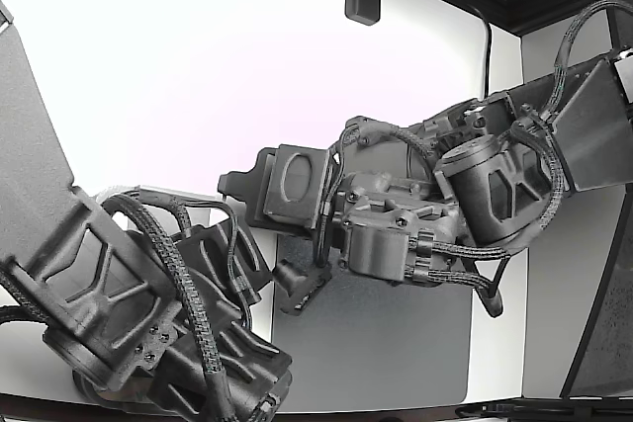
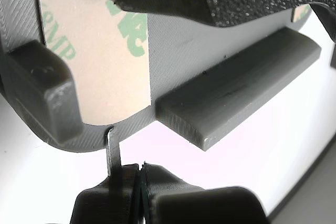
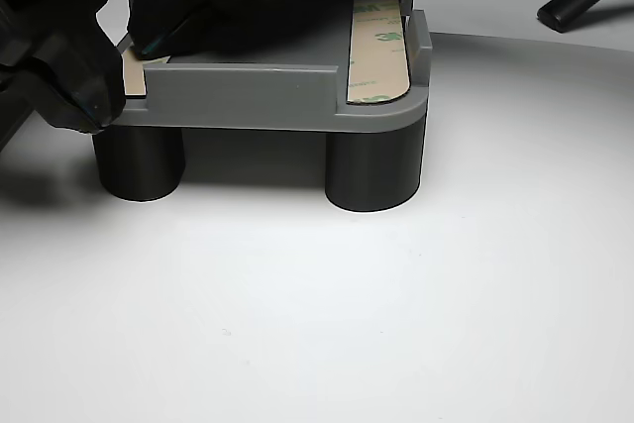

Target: Peel off protective film from adhesive tape.

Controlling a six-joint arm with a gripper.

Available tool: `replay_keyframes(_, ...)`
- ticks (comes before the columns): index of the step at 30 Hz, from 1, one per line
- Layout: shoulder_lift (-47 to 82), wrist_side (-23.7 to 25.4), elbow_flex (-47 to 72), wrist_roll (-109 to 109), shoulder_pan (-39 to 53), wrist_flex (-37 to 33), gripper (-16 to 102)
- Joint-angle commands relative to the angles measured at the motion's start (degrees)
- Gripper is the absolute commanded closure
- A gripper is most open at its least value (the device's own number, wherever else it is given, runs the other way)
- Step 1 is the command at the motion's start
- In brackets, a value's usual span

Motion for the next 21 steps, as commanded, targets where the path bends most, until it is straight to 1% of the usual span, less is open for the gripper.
replay_keyframes(1, 1.32, 0.26, -1.49, -0.18, -0.35, -0.44, 97)
replay_keyframes(21, 0.7, 0.7, -2.11, 0.26, 0.26, -0.44, 97)
